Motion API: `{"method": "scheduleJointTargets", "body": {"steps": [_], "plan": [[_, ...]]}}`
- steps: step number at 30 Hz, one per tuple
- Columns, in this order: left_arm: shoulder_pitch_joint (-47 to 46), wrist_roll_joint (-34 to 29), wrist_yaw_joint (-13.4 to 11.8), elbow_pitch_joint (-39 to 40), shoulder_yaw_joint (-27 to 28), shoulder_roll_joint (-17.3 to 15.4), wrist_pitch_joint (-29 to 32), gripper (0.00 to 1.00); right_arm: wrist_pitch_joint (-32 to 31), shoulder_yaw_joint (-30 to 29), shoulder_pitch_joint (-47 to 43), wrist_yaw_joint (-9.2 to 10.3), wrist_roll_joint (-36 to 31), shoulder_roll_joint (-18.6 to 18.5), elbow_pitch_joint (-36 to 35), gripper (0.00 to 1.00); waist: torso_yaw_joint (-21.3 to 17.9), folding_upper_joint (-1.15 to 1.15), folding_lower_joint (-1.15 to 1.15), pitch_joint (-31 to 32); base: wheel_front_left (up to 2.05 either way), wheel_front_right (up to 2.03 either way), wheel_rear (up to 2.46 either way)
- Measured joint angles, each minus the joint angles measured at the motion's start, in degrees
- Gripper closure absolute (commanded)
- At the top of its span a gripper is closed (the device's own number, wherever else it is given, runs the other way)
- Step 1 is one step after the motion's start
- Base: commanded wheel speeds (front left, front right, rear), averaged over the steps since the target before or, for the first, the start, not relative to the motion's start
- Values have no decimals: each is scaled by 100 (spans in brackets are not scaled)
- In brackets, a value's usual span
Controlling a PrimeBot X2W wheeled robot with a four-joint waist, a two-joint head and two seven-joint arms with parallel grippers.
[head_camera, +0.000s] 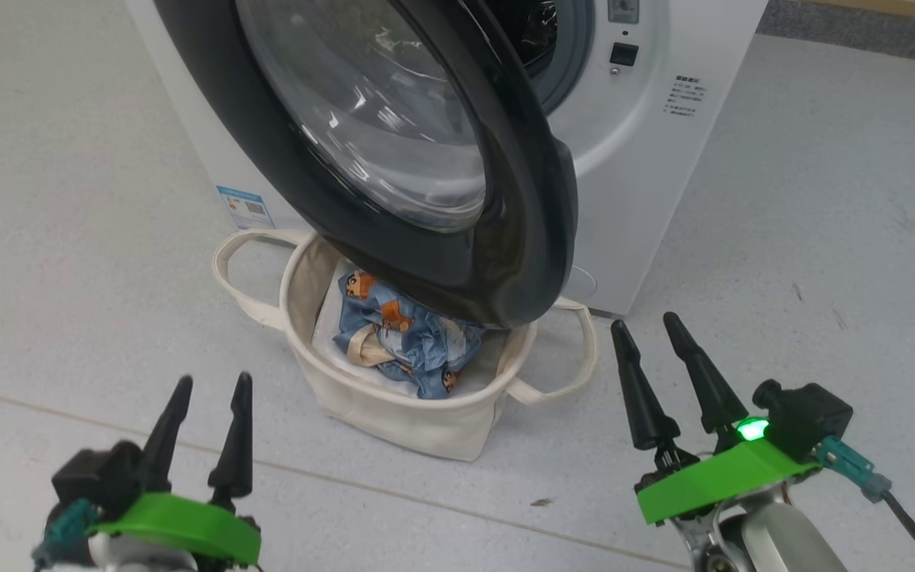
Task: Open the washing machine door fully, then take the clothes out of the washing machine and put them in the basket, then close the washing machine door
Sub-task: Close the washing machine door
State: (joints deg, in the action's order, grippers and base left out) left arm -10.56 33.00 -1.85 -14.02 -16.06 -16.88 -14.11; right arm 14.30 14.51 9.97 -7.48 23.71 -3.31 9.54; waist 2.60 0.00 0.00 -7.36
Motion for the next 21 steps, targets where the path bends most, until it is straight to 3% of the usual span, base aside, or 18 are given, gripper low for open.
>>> {"method": "scheduleJointTargets", "body": {"steps": [14,21], "plan": [[119,-698,-65,-131,486,259,-15,0,0,47,-1,0,9,0,9,0,-62,0,0,-23,0,0,0],[119,-873,64,-193,624,343,-19,0,0,76,0,0,9,0,10,0,-89,0,0,-45,0,0,0]]}}
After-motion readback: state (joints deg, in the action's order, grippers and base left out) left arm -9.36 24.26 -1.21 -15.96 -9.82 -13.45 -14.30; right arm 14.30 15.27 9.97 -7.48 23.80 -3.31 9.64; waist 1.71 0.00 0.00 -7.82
